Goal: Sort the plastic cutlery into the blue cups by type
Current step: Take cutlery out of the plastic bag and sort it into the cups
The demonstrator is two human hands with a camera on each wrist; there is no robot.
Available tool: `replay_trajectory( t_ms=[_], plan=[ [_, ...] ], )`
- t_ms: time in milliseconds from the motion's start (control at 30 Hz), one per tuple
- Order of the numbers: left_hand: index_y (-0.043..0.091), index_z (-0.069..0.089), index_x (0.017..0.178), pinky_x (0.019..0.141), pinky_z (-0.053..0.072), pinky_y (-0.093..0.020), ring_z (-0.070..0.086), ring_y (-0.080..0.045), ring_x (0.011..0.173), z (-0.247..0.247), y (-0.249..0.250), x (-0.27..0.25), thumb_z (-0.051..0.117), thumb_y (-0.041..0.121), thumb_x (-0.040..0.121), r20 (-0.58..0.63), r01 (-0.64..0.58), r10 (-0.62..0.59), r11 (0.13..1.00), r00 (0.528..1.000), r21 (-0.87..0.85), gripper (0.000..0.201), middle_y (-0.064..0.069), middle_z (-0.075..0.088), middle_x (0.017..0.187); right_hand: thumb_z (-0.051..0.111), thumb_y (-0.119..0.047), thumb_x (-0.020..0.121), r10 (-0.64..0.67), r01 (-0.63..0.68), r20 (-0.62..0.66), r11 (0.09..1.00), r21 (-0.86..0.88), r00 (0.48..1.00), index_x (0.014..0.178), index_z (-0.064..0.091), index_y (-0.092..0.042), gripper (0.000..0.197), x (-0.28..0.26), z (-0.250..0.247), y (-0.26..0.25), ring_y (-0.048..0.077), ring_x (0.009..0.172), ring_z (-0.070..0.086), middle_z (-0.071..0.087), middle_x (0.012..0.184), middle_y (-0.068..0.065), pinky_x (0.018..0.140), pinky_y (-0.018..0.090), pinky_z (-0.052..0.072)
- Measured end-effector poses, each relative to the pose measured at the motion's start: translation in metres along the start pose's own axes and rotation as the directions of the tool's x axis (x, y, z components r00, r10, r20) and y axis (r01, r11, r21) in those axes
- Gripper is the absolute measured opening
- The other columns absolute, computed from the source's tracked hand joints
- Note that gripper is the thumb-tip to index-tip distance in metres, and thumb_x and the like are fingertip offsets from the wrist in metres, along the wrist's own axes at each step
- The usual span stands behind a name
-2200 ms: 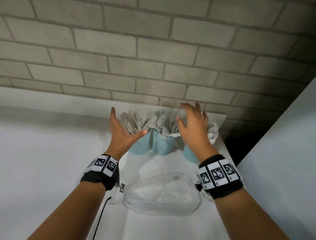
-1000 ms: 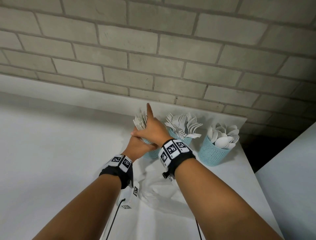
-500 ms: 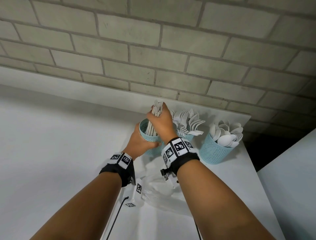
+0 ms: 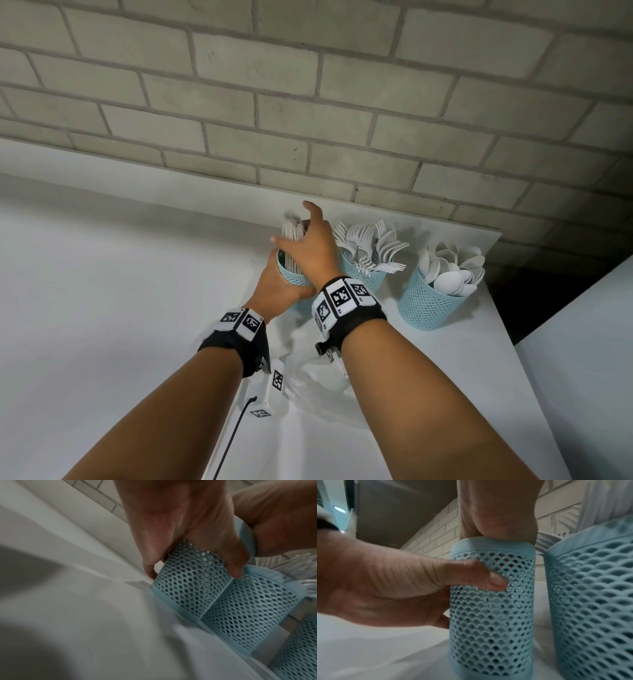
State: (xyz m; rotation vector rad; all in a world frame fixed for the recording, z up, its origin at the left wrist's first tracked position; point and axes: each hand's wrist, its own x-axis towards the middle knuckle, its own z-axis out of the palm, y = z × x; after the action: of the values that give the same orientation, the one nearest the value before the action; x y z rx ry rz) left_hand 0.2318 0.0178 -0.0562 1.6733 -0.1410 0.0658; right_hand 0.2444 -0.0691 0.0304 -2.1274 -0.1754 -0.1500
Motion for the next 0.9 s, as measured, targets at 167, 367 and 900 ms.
replay_trajectory(
  t_ms=[167, 367, 900],
  plan=[
    [0.009, 0.038, 0.130, 0.085, 0.050, -0.014, 0.063, -0.004, 0.101, 0.001, 0.003, -0.002, 0.087, 0.011, 0.055, -0.007, -0.019, 0.019, 1.000, 1.000, -0.014, 0.089, -0.001, 0.063, 0.114, 0.076, -0.045, 0.070, -0.006, -0.012, -0.094, 0.983, -0.184, 0.996, 0.145, 0.021, -0.022, 0.095, -0.001, 0.003, -0.001, 0.029, 0.120, 0.048, 0.043, 0.132, 0.012, 0.096, 0.041, 0.046],
    [0.010, 0.037, 0.132, 0.085, 0.051, -0.018, 0.064, -0.008, 0.103, 0.001, -0.001, -0.001, 0.086, 0.023, 0.051, 0.004, -0.013, 0.013, 1.000, 1.000, -0.028, 0.095, -0.005, 0.064, 0.116, 0.065, -0.040, 0.080, -0.017, 0.047, 0.115, 0.962, -0.269, 0.993, 0.126, 0.051, -0.020, 0.052, 0.005, 0.003, -0.002, 0.026, 0.107, 0.060, 0.065, 0.116, 0.004, 0.089, 0.037, 0.050],
    [0.012, 0.036, 0.131, 0.098, 0.050, -0.037, 0.061, -0.010, 0.110, 0.001, -0.007, 0.002, 0.089, 0.023, 0.051, -0.026, 0.002, 0.000, 0.999, 1.000, 0.040, 0.097, -0.002, 0.059, 0.121, 0.078, -0.029, 0.074, 0.054, -0.069, 0.098, 0.985, 0.157, 0.994, 0.148, 0.013, -0.022, 0.098, 0.002, -0.007, -0.003, 0.023, 0.128, 0.047, 0.046, 0.141, 0.006, 0.104, 0.035, 0.042]
  ],
)
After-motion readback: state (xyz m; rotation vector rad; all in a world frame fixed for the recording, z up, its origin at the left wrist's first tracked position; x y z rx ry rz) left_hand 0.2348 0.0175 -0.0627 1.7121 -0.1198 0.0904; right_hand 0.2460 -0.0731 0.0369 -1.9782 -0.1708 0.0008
